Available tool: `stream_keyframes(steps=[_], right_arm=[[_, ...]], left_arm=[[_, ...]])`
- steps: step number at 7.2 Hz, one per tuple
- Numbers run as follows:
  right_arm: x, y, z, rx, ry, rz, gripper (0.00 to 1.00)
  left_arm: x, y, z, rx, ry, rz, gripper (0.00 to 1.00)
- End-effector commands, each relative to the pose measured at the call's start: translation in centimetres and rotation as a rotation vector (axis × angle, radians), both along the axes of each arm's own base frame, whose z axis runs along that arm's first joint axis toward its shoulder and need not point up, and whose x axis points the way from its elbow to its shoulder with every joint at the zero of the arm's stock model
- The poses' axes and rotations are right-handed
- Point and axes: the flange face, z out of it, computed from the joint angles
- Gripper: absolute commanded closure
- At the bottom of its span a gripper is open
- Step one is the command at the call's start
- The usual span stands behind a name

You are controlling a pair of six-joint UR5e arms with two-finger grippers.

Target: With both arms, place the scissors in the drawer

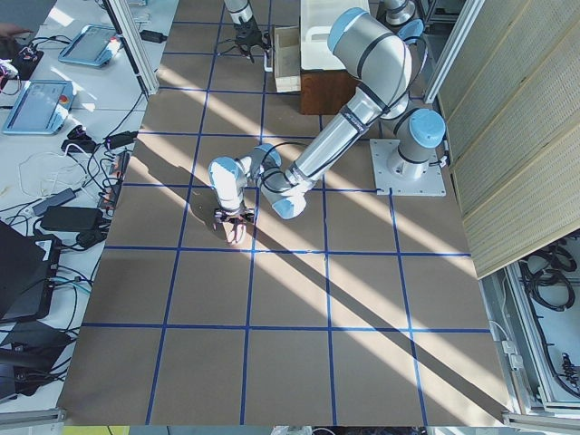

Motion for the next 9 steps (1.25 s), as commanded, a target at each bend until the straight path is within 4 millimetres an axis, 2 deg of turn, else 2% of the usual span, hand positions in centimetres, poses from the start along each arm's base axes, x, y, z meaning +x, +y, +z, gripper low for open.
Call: stream_keyframes(steps=[1, 3, 5, 7, 8, 9], right_arm=[[-0.6, -1.2, -0.3, -0.035, -0.006, -0.013, 0.32], [-1.5, -2.1, -0.4, -0.054, -0.014, -0.017, 0.32], [-1.2, -3.0, -0.9, -0.068, -0.02, -0.014, 0.32], [-1.0, -3.7, -1.3, -0.086, -0.034, 0.011, 0.33], [-1.0, -3.8, -1.1, -0.1, -0.041, 0.013, 0.33], [-1.0, -3.8, -1.2, -0.103, -0.041, 0.018, 0.32]], left_arm=[[-0.3, -0.2, 0.6, -0.012, -0.001, -0.018, 1.0], [-1.8, -1.0, 2.7, -0.048, -0.002, -0.043, 1.0], [-5.0, -1.8, 5.5, -0.08, -0.013, -0.079, 1.0], [-11.2, -2.1, 9.3, -0.058, -0.006, -0.131, 1.0], [-13.8, -1.9, 10.9, -0.053, 0.002, -0.12, 1.0], [-15.4, -1.8, 12.1, -0.059, -0.003, -0.125, 1.0]])
